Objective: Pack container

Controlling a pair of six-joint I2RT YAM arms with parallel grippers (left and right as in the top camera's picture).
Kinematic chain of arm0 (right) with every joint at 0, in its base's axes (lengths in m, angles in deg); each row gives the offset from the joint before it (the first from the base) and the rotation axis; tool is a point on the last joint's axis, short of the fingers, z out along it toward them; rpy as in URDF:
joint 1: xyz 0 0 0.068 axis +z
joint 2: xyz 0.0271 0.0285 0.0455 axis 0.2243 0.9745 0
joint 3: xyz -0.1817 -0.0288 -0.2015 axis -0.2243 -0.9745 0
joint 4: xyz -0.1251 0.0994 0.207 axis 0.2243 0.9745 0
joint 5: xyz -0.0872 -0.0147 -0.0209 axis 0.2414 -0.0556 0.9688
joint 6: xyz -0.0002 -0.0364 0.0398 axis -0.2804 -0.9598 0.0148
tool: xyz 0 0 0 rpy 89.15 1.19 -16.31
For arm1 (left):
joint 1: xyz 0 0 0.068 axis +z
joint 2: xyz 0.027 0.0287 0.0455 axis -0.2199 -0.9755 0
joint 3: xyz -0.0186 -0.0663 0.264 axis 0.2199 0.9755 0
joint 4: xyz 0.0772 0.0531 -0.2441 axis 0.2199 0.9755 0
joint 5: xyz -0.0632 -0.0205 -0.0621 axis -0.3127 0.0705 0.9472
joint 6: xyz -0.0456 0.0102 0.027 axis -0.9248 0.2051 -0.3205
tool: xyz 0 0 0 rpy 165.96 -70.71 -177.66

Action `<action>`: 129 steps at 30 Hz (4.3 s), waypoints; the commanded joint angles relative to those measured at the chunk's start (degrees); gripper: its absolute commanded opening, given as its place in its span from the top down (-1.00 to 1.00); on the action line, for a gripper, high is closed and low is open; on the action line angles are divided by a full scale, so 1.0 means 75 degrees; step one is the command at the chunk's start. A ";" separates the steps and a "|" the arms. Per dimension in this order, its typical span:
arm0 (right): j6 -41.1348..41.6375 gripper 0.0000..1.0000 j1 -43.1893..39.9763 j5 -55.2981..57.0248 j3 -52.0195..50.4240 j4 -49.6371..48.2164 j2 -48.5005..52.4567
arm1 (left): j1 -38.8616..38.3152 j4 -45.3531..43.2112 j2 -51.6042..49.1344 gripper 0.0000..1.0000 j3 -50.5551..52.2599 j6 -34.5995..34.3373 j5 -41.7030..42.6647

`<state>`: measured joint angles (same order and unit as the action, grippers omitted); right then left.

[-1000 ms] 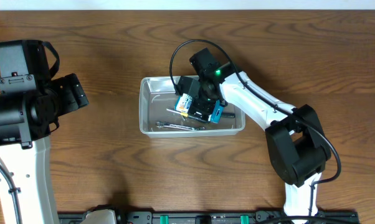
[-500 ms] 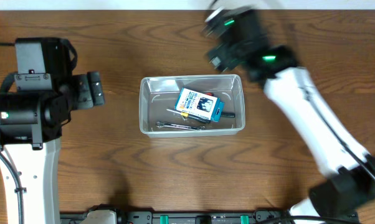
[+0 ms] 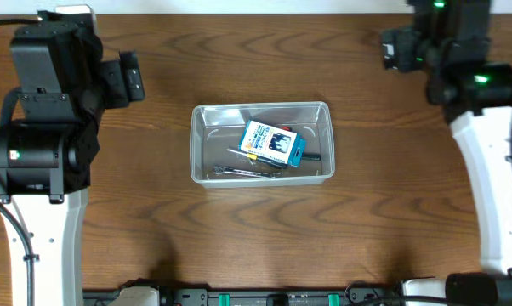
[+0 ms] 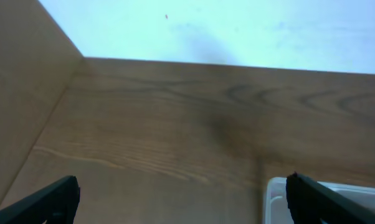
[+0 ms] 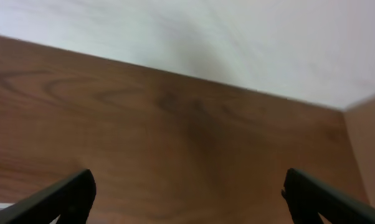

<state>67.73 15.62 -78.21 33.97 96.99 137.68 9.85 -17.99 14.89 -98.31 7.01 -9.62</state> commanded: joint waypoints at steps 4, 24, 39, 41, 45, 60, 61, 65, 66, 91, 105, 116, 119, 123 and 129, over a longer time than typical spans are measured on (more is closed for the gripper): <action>0.0385 -0.99 -0.0612 -0.0338 -0.1017 -0.0041 -0.1871 | -0.0621 -0.0283 0.1649 -0.96 0.1014 0.0181 -0.0764; 0.0589 -0.98 -0.0379 0.0131 -0.6070 0.3296 -1.0028 | -0.0868 0.0070 0.7408 -0.96 0.6164 0.0291 -0.0842; 0.0586 -0.98 -0.0379 0.0082 -0.6070 0.3255 -1.0375 | -0.0912 0.0839 0.7501 -0.96 0.6169 0.0291 -0.0839; 0.0586 -0.99 -0.0379 0.0082 -0.6070 0.3255 -1.0375 | -0.0912 0.0839 0.7501 -0.96 0.6169 0.0291 -0.0839; 0.0589 -0.99 -0.0379 0.0082 -0.6070 0.3255 -1.0378 | -0.0912 0.0839 0.7501 -0.96 0.6169 0.0291 -0.0839; 0.0589 -0.98 0.0099 -0.0953 -0.6455 0.2518 -1.0821 | -0.0912 0.0839 0.7501 -0.96 0.6169 0.0291 -0.0839; 0.0586 -0.99 0.0102 -0.1180 -0.6767 0.2055 -1.1013 | -0.0912 0.0839 0.7501 -0.96 0.6169 0.0291 -0.0839; 0.0592 -0.98 0.0099 -0.1658 -0.8259 0.0216 -1.1701 | -0.0912 0.0839 0.7501 -0.96 0.6169 0.0291 -0.0842; 0.0589 -0.98 0.0117 -0.1708 -0.8548 -0.0213 -1.1672 | -0.0912 0.0842 0.7501 -0.96 0.6169 0.0291 -0.0839; -0.0245 -0.99 0.0262 -0.1547 -1.2284 -0.4208 -1.1683 | -0.0912 0.0839 0.7501 -0.96 0.6169 0.0291 -0.0839; -0.0242 -0.98 0.0262 -0.1547 -1.2281 -0.4208 -1.1683 | -0.0912 0.0839 0.7501 -0.96 0.6169 0.0291 -0.0839; -0.0242 -0.99 0.0262 -0.1547 -1.2284 -0.4208 -1.1683 | -0.0912 0.0839 0.7501 -0.96 0.6169 0.0291 -0.0839; -0.0245 -0.99 0.0262 -0.1547 -1.2281 -0.4208 -1.1683 | -0.0909 0.0845 0.7539 -0.96 0.6169 0.0291 -0.0842; -0.0242 -0.99 0.0262 -0.1547 -1.2284 -0.4208 -1.1683 | -0.0909 0.0391 0.7956 -0.96 0.6373 0.0289 -0.0638; -0.0245 -0.98 0.0262 -0.1547 -1.2281 -0.4208 -1.1683 | -0.0702 -0.2699 0.8877 -0.96 0.8687 0.0213 0.0589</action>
<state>65.28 17.13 -89.62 -57.85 65.43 50.45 3.80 -33.60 79.74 -40.74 8.38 -10.52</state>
